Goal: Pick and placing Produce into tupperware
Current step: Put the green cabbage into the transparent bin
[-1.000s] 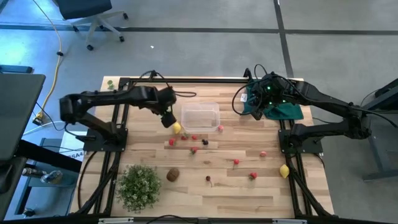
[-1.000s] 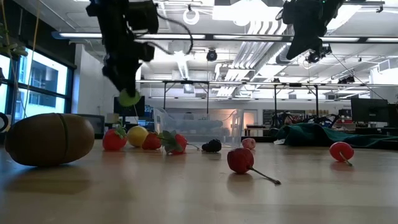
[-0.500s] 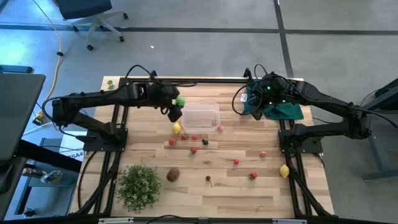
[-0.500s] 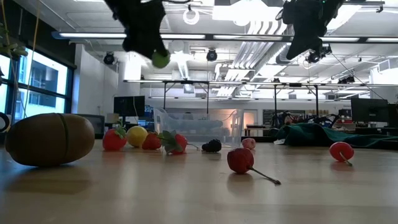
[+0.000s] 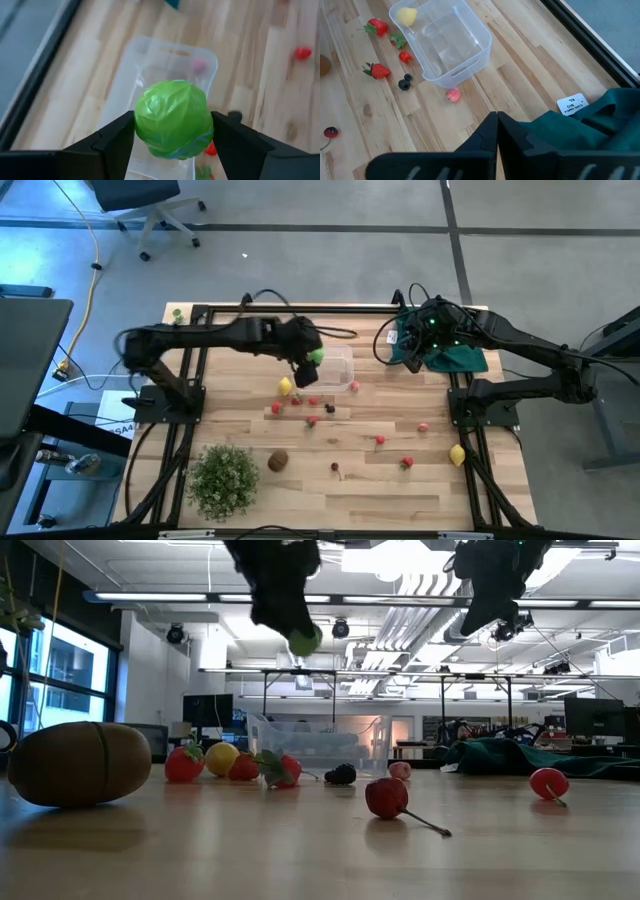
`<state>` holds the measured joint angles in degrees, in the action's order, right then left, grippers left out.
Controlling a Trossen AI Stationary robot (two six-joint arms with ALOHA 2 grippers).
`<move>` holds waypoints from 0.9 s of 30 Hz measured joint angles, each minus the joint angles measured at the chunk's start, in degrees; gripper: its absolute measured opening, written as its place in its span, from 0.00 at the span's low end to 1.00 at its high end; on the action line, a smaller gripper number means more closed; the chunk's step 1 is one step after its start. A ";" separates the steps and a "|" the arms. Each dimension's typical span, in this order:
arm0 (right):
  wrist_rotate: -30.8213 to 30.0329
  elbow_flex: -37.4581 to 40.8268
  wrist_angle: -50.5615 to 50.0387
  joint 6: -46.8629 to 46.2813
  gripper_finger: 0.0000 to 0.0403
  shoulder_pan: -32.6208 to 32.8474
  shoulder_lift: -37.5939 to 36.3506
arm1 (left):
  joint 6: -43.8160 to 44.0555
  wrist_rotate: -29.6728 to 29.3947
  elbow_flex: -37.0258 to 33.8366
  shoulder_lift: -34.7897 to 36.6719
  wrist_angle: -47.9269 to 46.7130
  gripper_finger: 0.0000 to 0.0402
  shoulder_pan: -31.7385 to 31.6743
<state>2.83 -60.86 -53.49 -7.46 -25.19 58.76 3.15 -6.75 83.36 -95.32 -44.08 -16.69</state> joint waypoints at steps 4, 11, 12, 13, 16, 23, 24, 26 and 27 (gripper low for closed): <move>0.00 0.00 0.00 0.00 0.00 0.00 0.02 | -2.19 0.64 5.25 -8.15 -5.38 0.59 -0.16; -0.02 0.00 0.00 0.00 0.00 -0.02 0.02 | -4.67 1.31 10.27 -18.28 -10.12 0.59 -0.22; 0.00 0.00 0.02 0.00 0.00 0.00 0.02 | -4.83 1.37 10.31 -19.04 -10.48 0.59 -0.43; -0.02 0.00 -0.01 0.00 0.00 -0.02 0.02 | -4.86 1.50 10.31 -19.80 -10.72 0.59 -0.63; -0.02 0.00 0.02 0.00 0.00 0.00 0.02 | -4.85 2.75 10.39 -21.92 -10.53 0.59 -0.59; -0.02 0.00 0.16 0.00 0.00 0.00 0.02 | -4.82 2.72 10.38 -24.47 -10.25 0.59 -0.77; -0.02 0.00 0.17 0.00 0.00 -0.02 0.00 | -4.82 2.73 10.37 -24.77 -10.32 0.59 -1.02; -0.02 0.00 0.17 0.00 0.00 0.00 0.02 | -4.80 3.17 10.37 -25.25 -10.36 0.59 -1.29; -0.02 0.00 0.17 0.00 0.00 -0.02 0.00 | -4.80 3.33 10.37 -25.40 -10.35 0.59 -1.31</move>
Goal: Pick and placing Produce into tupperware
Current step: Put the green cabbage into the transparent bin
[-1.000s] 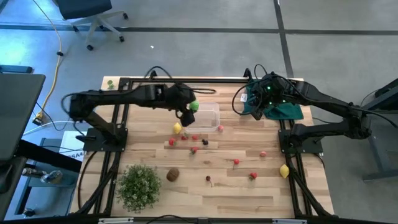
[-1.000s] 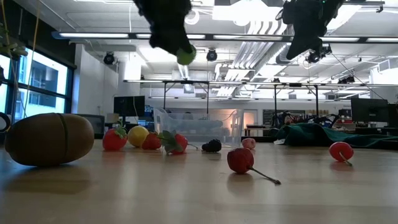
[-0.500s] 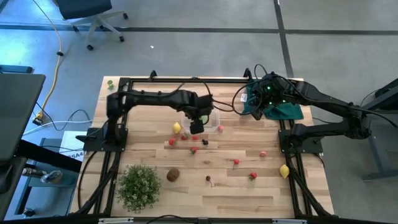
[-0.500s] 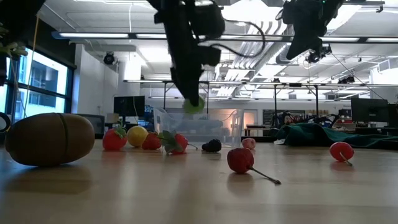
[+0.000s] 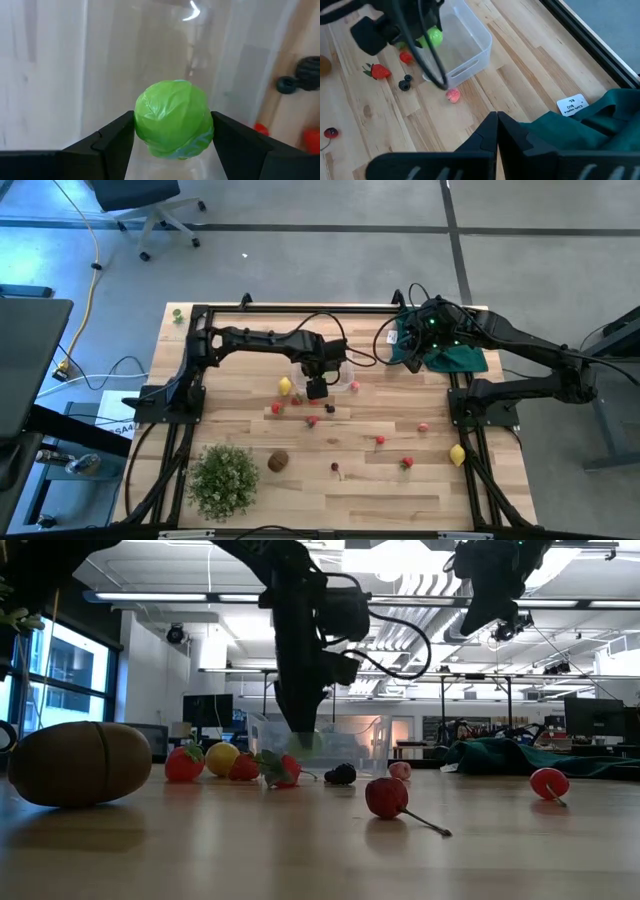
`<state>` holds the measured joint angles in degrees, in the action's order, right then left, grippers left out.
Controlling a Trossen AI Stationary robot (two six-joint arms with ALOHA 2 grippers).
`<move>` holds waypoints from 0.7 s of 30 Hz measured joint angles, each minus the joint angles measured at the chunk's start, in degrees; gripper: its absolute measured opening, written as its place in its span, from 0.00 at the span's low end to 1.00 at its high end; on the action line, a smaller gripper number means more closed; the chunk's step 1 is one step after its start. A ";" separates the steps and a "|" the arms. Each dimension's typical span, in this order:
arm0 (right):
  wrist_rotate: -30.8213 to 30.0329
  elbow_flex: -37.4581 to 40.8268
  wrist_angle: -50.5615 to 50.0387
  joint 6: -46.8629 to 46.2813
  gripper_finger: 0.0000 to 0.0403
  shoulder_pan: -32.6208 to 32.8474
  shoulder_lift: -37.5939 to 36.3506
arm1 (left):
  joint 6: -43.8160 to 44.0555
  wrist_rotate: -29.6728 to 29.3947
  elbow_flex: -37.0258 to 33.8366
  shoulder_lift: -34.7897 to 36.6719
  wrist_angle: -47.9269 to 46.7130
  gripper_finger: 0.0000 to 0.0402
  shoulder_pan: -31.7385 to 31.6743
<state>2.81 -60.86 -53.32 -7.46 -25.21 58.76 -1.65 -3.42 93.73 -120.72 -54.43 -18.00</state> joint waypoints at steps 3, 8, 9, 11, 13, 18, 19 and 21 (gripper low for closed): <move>0.00 0.00 -0.02 0.00 0.00 0.00 0.01 | 0.16 -0.01 0.00 -0.14 -0.17 0.59 -0.06; 0.00 0.00 -0.02 0.00 0.00 0.02 0.00 | 0.42 0.29 0.00 -0.11 -0.20 0.60 0.02; 0.00 0.00 -0.02 0.00 0.00 0.02 0.02 | 0.42 0.57 0.00 -0.11 -0.20 0.60 0.02; 0.00 0.00 -0.01 0.00 0.00 0.01 0.02 | 0.42 0.88 0.00 -0.11 -0.17 0.60 0.00; 0.00 0.00 -0.02 0.00 0.00 0.01 0.00 | 0.44 0.88 0.00 -0.11 -0.03 0.60 0.00; 0.00 0.00 -0.02 0.00 0.00 0.02 0.02 | 0.44 1.43 0.00 -0.11 0.02 0.60 0.00; 0.00 0.00 -0.02 0.00 0.00 0.01 0.00 | 0.46 1.52 0.00 -0.11 0.02 0.60 0.00; 0.00 0.00 -0.02 0.00 0.00 0.02 0.00 | 0.46 1.59 0.00 -0.11 0.06 0.60 0.00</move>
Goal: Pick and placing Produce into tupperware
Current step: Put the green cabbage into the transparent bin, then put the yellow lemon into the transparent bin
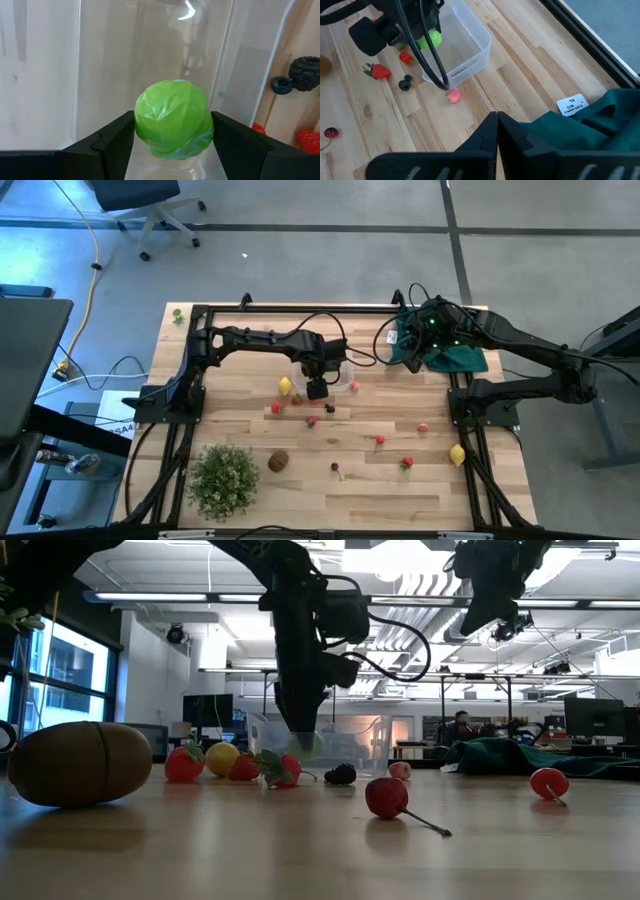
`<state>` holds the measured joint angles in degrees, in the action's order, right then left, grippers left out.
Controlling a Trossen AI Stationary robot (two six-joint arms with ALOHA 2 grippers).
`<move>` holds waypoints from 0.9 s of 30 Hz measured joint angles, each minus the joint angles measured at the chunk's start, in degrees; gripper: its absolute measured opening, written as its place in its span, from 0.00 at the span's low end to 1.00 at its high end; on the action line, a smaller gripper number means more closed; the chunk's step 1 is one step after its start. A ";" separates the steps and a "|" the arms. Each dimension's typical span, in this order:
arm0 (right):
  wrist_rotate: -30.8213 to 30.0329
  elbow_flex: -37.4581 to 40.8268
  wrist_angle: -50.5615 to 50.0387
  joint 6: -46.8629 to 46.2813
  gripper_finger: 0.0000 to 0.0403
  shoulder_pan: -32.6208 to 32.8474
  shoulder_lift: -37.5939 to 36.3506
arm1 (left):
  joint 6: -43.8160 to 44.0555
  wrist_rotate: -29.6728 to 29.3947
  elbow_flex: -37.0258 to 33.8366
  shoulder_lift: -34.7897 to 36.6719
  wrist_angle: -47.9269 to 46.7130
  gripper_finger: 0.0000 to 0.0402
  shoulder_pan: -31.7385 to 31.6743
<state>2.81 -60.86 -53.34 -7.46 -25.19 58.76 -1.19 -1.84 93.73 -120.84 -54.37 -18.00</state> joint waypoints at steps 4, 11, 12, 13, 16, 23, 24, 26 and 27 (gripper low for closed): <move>0.00 0.00 0.00 0.00 0.00 -0.02 0.01 | 0.01 1.21 0.00 0.00 0.31 0.62 -0.02; 0.00 0.00 0.00 0.00 0.00 0.00 0.02 | -1.88 0.68 0.00 0.02 0.24 0.77 0.00; 0.00 0.00 0.00 0.00 0.00 0.00 0.00 | -2.01 0.27 0.00 0.02 0.22 0.79 0.00; 0.00 0.00 0.00 0.00 0.00 0.00 0.00 | -2.04 -0.07 0.00 0.02 0.11 0.80 0.00; 0.00 0.00 0.00 0.00 0.00 -0.01 0.01 | -2.42 -0.14 0.00 0.04 -0.20 0.82 0.00; 0.00 0.00 0.00 0.00 0.00 -0.02 0.00 | -3.08 -0.41 3.33 0.09 -3.11 0.79 0.00; 0.00 0.00 0.00 0.00 0.00 0.00 0.02 | -3.11 -0.65 4.23 0.09 -3.88 0.77 0.00; 0.00 0.00 0.00 0.00 0.00 -0.01 0.00 | -3.17 -1.12 6.59 0.09 -5.84 0.75 0.00; 0.00 0.00 -0.01 0.00 0.00 -0.02 0.00 | -3.12 -1.26 7.97 0.09 -6.84 0.73 0.00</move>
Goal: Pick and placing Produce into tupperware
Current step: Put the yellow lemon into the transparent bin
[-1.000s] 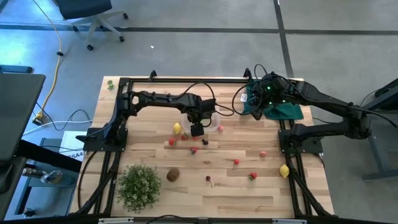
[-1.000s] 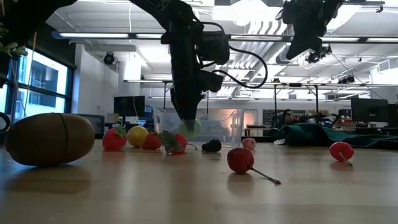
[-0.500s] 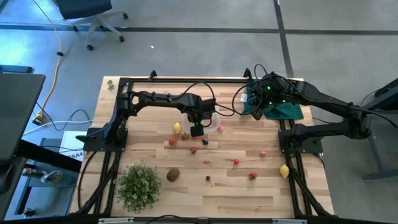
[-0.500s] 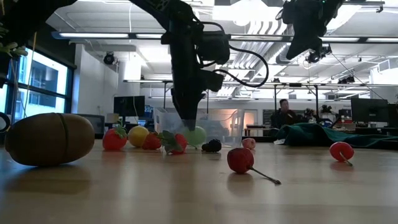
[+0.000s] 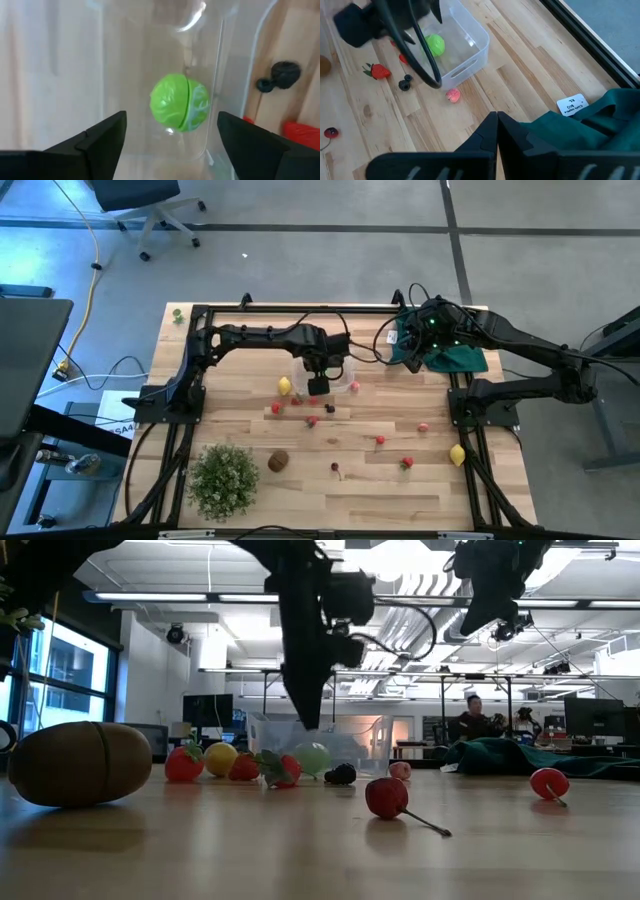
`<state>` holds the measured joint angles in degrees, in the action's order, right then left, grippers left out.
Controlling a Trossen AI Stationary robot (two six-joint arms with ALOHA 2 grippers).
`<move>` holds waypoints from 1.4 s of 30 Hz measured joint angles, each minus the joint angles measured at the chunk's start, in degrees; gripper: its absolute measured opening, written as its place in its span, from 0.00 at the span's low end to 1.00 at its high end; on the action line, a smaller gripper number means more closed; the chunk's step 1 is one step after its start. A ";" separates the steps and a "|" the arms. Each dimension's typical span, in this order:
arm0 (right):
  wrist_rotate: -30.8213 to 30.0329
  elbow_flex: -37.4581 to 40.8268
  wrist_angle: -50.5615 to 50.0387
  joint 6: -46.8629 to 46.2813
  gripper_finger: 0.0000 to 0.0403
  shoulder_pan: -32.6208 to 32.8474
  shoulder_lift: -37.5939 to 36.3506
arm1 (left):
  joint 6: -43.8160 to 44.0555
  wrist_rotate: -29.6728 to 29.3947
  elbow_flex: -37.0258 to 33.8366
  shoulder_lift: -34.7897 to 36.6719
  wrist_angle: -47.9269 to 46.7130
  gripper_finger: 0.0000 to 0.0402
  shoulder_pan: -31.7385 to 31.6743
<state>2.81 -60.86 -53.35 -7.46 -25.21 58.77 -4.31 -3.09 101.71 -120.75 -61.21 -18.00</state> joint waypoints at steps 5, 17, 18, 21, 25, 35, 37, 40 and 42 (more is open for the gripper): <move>0.00 0.00 0.01 0.00 0.00 0.02 0.01 | 2.02 -0.11 8.19 0.00 -8.86 0.68 0.02; 0.01 0.00 0.01 0.00 0.00 0.02 0.02 | 8.70 -3.26 22.90 3.57 -28.61 0.65 0.02; 0.02 0.00 0.01 0.00 0.00 0.02 0.00 | 9.20 -3.82 22.37 4.70 -28.89 0.65 0.02; 0.00 0.00 0.01 0.00 0.00 0.02 0.02 | 12.53 -5.48 20.32 8.45 -28.74 0.65 0.02; 0.00 0.00 0.01 0.00 0.00 0.00 0.00 | 20.62 -8.84 13.78 14.25 -28.85 0.65 0.02; 0.00 0.00 0.01 0.00 0.00 0.00 0.00 | 43.98 -2.18 -12.31 25.11 -19.13 0.65 0.04; 0.02 0.00 0.01 0.00 0.00 0.02 0.02 | 46.72 -0.34 -17.54 26.81 -13.16 0.65 0.04; 0.01 0.00 0.01 0.00 0.00 0.02 0.01 | 49.09 2.17 -24.53 28.84 -3.34 0.65 0.02; 0.00 0.00 0.01 0.00 0.00 0.00 0.00 | 51.54 3.14 -28.40 29.68 1.23 0.65 0.02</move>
<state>2.81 -60.86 -53.34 -7.46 -25.21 58.76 47.23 0.05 73.31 -91.07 -59.98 -17.98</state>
